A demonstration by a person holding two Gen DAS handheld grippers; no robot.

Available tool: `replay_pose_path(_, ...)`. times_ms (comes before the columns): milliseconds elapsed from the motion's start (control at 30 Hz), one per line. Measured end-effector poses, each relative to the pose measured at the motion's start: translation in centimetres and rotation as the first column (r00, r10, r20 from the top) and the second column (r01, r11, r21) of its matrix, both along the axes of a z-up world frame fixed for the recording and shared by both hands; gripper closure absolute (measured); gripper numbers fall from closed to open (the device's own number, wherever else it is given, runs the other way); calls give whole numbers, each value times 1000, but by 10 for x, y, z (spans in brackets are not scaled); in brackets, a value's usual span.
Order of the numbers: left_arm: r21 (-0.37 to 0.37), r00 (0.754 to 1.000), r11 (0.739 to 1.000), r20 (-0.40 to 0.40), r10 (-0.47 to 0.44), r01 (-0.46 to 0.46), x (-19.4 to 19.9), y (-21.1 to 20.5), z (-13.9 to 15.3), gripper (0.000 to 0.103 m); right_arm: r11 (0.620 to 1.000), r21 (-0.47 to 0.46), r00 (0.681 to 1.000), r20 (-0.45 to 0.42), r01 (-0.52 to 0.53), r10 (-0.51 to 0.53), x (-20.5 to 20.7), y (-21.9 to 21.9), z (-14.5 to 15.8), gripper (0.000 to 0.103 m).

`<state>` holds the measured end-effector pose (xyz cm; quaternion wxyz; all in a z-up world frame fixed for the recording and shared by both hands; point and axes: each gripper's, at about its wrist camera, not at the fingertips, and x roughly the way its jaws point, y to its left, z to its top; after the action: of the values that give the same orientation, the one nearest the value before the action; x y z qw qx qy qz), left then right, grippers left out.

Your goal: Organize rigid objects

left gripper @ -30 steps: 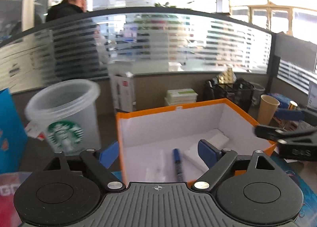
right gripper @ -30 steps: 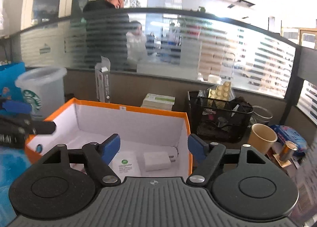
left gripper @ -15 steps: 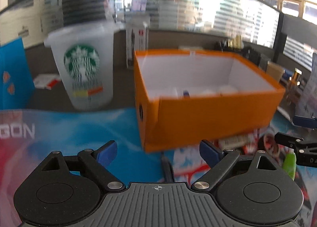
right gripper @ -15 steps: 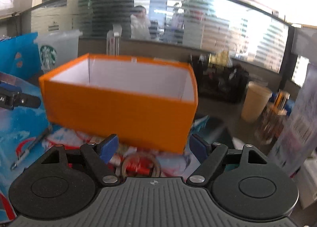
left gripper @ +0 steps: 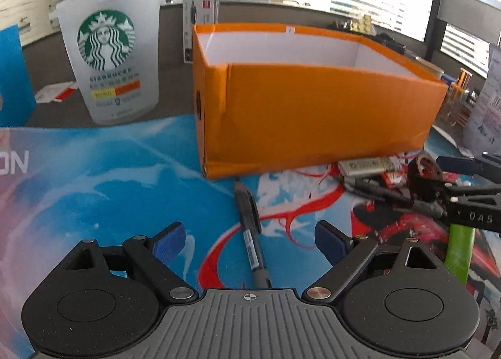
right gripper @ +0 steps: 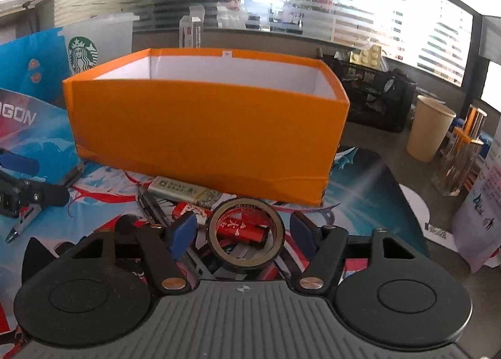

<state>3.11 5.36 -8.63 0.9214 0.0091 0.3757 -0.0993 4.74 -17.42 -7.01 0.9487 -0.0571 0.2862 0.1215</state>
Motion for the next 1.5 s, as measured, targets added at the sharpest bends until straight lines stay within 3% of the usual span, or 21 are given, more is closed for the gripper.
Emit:
replay_pose_path(300, 42, 998, 999, 55, -2, 0, -4, -2, -8, 17, 1000, 25, 1000, -16, 3, -2, 1, -7, -6, 50)
replay_pose_path(333, 53, 998, 999, 67, -3, -1, -5, -3, -8, 25, 1000, 28, 1000, -16, 4, -4, 1, -8, -6, 50)
replay_pose_path(433, 48, 996, 999, 89, -2, -2, -6, -2, -6, 65, 1000, 29, 1000, -14, 10, -10, 1, -8, -5, 50)
replay_pose_path(533, 50, 995, 999, 97, 2, -7, -6, 0, -5, 88, 1000, 25, 1000, -14, 16, -16, 1, -8, -5, 50)
replay_pose_path(733, 88, 994, 996, 113, -5, -5, -11, -6, -6, 90, 1000, 6, 1000, 9, 25, -25, -4, -6, -1, 50)
replay_pose_path(933, 75, 995, 997, 95, -8, 1, -16, -5, -1, 91, 1000, -5, 999, 32, 25, -25, -10, -6, 5, 50)
replay_pose_path(1500, 21, 981, 1000, 192, -15, 11, -46, -2, 41, 91, 1000, 2, 991, 133, 8, -8, -36, 2, 37, 50)
